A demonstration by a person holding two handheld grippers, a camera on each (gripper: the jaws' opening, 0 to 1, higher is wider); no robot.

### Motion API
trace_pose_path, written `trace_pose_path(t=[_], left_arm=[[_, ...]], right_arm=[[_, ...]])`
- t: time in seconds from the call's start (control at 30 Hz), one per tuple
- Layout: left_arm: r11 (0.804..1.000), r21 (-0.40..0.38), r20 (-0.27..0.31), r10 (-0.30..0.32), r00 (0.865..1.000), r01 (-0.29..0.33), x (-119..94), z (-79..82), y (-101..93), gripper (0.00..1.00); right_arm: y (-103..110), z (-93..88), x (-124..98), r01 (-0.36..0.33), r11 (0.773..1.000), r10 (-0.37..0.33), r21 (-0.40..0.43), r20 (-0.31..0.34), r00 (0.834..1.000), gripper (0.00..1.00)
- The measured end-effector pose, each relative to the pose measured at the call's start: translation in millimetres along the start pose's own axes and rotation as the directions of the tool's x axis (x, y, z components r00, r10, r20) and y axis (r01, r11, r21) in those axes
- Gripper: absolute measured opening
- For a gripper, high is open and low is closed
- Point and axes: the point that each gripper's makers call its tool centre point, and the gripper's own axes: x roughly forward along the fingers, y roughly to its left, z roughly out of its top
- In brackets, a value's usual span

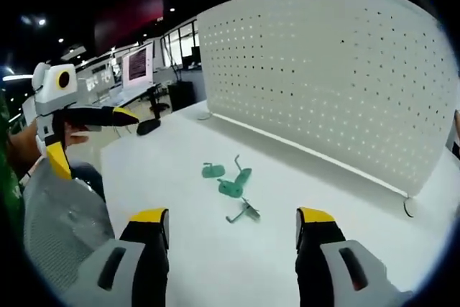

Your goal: Insert the hook assembly into the mounting plate slot until the hook locks in place.

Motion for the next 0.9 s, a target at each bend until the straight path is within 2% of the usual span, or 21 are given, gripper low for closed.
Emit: trace_pose_path(t=[0.37,0.9], left_arm=[[1.0,-0.01,-0.006,0.002,1.0,-0.002,1.1,-3.1,0.5,0.93],[1.0,-0.009,-0.004,-0.004,1.0,0.004,3.5,-2.5,-1.1,0.92]], right_arm=[[-7.4,-7.3,17.0,-0.009,1.0,0.008,-0.014,-0.042,0.999,0.69],[-16.1,-17.7,31.3,-0.017,1.0,0.015,-0.02,-0.092,0.996,0.58]])
